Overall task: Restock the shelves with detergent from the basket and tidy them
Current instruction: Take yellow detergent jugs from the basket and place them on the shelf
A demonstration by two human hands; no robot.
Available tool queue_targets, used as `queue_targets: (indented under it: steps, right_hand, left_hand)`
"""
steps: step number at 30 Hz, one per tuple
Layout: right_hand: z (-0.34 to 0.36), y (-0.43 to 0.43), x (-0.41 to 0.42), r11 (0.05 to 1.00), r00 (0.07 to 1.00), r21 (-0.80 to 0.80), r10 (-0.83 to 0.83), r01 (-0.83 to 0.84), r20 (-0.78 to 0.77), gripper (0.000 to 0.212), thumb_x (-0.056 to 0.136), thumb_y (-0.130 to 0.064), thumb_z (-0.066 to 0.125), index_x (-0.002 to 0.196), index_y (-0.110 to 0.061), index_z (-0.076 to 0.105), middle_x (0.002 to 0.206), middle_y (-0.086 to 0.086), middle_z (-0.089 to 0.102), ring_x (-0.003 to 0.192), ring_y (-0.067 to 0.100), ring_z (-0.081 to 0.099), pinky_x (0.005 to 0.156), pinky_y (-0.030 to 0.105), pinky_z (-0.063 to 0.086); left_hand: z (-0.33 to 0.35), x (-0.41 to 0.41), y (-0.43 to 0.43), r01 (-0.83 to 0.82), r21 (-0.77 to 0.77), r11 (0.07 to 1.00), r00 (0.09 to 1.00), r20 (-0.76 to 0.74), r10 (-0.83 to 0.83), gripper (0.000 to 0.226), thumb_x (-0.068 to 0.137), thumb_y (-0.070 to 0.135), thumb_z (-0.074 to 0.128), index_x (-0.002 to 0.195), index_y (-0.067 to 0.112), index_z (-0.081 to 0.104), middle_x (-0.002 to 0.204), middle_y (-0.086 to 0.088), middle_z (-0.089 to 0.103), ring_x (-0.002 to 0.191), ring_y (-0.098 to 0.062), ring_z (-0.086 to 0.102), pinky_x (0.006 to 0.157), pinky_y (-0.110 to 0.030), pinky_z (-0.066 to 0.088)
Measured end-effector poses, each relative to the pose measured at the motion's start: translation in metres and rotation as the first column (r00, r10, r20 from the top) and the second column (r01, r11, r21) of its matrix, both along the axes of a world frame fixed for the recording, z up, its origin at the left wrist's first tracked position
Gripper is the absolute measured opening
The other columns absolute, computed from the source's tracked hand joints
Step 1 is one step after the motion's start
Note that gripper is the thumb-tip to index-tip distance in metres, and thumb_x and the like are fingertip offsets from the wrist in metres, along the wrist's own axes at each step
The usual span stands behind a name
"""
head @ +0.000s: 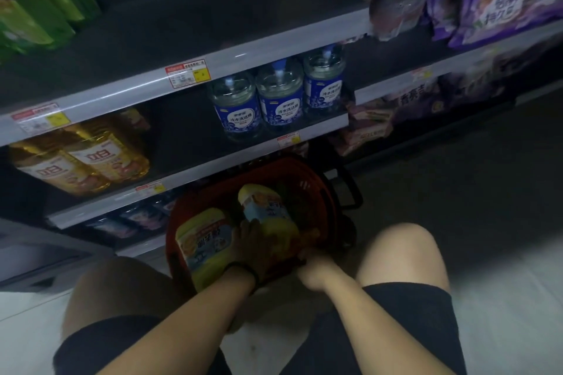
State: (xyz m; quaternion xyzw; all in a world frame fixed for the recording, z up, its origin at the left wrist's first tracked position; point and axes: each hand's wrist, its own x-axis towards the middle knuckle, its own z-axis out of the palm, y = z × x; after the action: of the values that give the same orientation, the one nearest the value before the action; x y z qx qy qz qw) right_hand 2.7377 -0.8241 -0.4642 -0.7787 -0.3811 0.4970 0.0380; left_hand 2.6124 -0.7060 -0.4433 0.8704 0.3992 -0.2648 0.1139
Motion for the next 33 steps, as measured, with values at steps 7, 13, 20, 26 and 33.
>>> queue_targets:
  steps: [7, 13, 20, 26, 33]
  right_hand:
    - [0.004, -0.003, 0.004, 0.921, 0.955, 0.255, -0.288, 0.296, -0.068, 0.05, 0.105, -0.034, 0.056, 0.154, -0.026, 0.045, 0.148, 0.006, 0.057, 0.13, 0.031, 0.059, 0.107, 0.039, 0.051]
    - [0.033, -0.005, 0.005, 0.914, 0.951, 0.277, -0.252, 0.295, -0.18, 0.061, 0.103, -0.042, 0.063, 0.158, -0.028, 0.042, 0.145, 0.003, 0.059, 0.128, 0.025, 0.059, 0.113, 0.042, 0.048]
    - [0.09, 0.004, 0.01, 0.805, 0.921, 0.461, -0.26, 0.372, -0.289, 0.054, 0.093, -0.039, 0.08, 0.139, -0.046, 0.052, 0.142, -0.009, 0.063, 0.133, 0.018, 0.06, 0.112, 0.034, 0.048]
    - [0.172, 0.031, 0.037, 0.683, 0.941, 0.654, -0.163, 0.325, -0.297, 0.079, 0.072, -0.03, 0.095, 0.137, -0.041, 0.051, 0.137, -0.013, 0.064, 0.127, 0.005, 0.061, 0.107, 0.027, 0.052]
    - [0.296, 0.042, 0.06, 0.624, 0.948, 0.739, -0.011, 0.254, -0.317, 0.066, 0.075, -0.019, 0.095, 0.132, -0.026, 0.062, 0.124, -0.007, 0.077, 0.118, 0.012, 0.073, 0.097, 0.035, 0.062]
  left_hand:
    - [0.02, -0.017, 0.018, 0.085, 0.127, 0.988, 0.988, 0.119, -0.1, 0.09, 0.076, 0.082, 0.015, 0.148, 0.043, 0.052, 0.168, -0.013, 0.023, 0.147, -0.044, 0.032, 0.119, -0.054, 0.032]
    - [0.048, -0.023, 0.039, -0.186, -0.192, 0.964, 0.867, 0.43, 0.253, 0.052, 0.104, 0.057, 0.051, 0.149, 0.032, 0.047, 0.151, -0.001, 0.045, 0.136, -0.026, 0.051, 0.111, -0.038, 0.045]
    - [0.128, -0.031, 0.051, -0.204, -0.177, 0.963, 0.699, 0.662, 0.27, 0.02, 0.106, 0.051, 0.051, 0.104, 0.033, 0.059, 0.099, 0.013, 0.065, 0.09, -0.009, 0.064, 0.073, -0.031, 0.045]
    - [0.222, -0.046, 0.052, -0.182, -0.178, 0.967, 0.542, 0.803, 0.25, 0.019, 0.103, 0.05, 0.059, 0.096, 0.032, 0.064, 0.089, 0.014, 0.069, 0.083, 0.003, 0.063, 0.068, -0.019, 0.042]
    - [0.353, -0.047, 0.064, -0.164, -0.07, 0.984, 0.349, 0.929, 0.124, 0.025, 0.104, 0.049, 0.057, 0.104, 0.028, 0.07, 0.089, 0.008, 0.073, 0.08, 0.003, 0.065, 0.062, -0.012, 0.047]
